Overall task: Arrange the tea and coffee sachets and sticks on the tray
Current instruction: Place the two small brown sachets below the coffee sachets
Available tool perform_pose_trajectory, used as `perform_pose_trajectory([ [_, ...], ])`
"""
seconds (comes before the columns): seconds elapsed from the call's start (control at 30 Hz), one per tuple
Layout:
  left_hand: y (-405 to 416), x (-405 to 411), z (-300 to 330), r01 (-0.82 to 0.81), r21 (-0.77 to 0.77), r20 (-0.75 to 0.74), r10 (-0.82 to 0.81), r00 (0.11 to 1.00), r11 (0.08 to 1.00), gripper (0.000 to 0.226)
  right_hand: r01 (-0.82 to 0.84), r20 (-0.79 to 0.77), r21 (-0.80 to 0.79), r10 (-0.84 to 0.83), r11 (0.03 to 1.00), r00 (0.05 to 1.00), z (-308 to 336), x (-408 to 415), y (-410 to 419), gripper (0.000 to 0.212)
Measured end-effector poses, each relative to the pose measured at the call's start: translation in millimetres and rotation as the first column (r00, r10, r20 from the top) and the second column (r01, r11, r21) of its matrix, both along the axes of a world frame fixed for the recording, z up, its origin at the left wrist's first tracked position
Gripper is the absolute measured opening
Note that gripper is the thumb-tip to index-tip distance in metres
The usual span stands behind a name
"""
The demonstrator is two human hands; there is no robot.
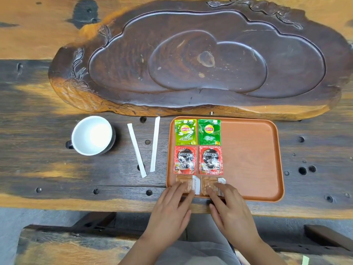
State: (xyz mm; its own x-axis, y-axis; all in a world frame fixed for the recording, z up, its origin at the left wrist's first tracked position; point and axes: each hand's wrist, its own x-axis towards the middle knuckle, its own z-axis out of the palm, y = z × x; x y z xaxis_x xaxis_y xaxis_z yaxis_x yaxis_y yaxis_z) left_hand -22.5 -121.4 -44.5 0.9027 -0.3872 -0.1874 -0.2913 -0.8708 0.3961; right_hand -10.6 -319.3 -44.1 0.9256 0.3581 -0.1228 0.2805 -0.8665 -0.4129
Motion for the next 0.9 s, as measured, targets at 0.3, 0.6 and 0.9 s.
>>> perform_pose_trajectory([
  [0.3, 1, -1, -1, 0.027, 0.030, 0.003, -0.027, 1.000, 0.999, 0.052, -0.040, -0.075, 0.004, 0.040, 0.999, 0.996, -2, -3, -8, 0.045],
  [0.6, -2, 1, 5, -0.018, 0.000, 0.026, 0.018, 1.000, 1.000, 0.048, -0.080, -0.039, 0.075, 0.083, 0.994, 0.996, 3, 6, -17, 0.038],
  [0.9, 60, 50, 31, -0.548, -0.202, 0.067, 0.569, 0.819, 0.812, 0.030, -0.035, 0.104, 0.215, 0.013, 0.976, 0.994, 34, 83, 81, 0.020],
])
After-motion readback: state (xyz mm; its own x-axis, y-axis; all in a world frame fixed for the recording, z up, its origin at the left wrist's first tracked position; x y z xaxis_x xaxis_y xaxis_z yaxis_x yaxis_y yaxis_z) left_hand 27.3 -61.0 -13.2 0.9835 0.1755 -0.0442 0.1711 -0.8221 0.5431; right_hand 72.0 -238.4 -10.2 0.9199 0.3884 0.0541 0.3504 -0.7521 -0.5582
